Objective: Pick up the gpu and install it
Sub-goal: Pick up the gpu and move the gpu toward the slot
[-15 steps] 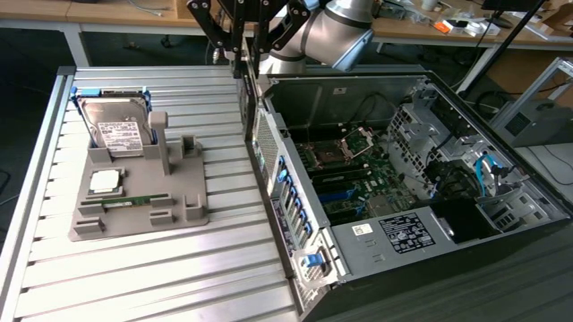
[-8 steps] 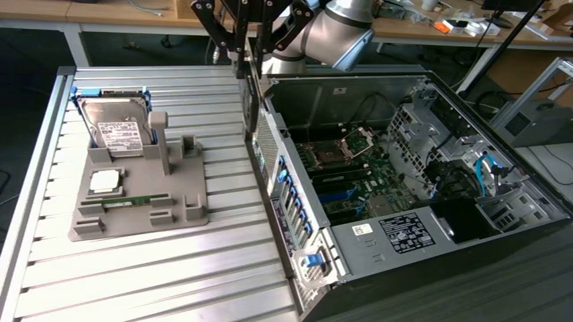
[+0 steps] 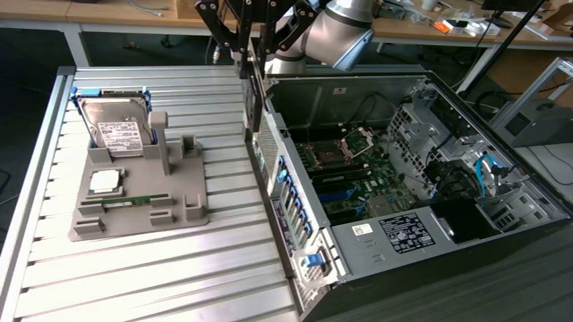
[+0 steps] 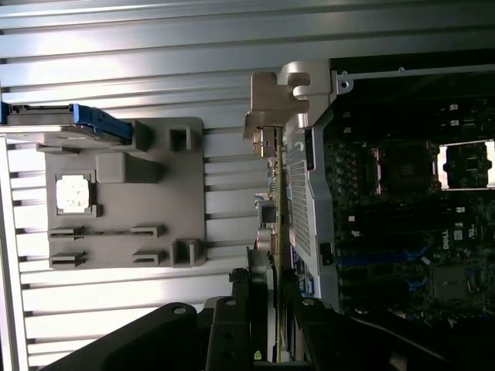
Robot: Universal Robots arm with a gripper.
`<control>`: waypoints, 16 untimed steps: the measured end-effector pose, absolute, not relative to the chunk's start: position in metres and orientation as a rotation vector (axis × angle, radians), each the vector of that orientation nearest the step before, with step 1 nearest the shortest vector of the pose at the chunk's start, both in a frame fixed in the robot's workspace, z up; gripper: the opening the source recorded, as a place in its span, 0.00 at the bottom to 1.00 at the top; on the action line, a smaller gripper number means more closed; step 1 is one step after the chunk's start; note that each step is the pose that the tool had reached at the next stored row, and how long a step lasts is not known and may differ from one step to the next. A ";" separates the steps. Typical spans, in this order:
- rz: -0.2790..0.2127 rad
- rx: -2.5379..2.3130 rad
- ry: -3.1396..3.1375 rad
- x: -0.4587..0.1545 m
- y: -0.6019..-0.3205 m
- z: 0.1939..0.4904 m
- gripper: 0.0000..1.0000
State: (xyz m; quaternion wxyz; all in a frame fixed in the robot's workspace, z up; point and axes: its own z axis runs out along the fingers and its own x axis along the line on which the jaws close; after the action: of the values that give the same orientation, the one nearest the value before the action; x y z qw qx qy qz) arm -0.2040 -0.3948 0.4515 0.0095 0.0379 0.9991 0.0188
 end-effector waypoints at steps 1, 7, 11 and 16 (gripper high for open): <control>0.059 0.118 3.120 -0.203 -0.395 0.451 0.27; 0.059 0.118 3.120 -0.200 -0.395 0.451 0.27; 0.059 0.118 3.120 -0.197 -0.395 0.451 0.27; 0.059 0.119 3.120 -0.194 -0.395 0.451 0.27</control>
State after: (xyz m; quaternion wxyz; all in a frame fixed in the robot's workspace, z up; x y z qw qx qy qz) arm -0.1943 -0.3954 0.4509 0.0095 0.0380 0.9991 0.0188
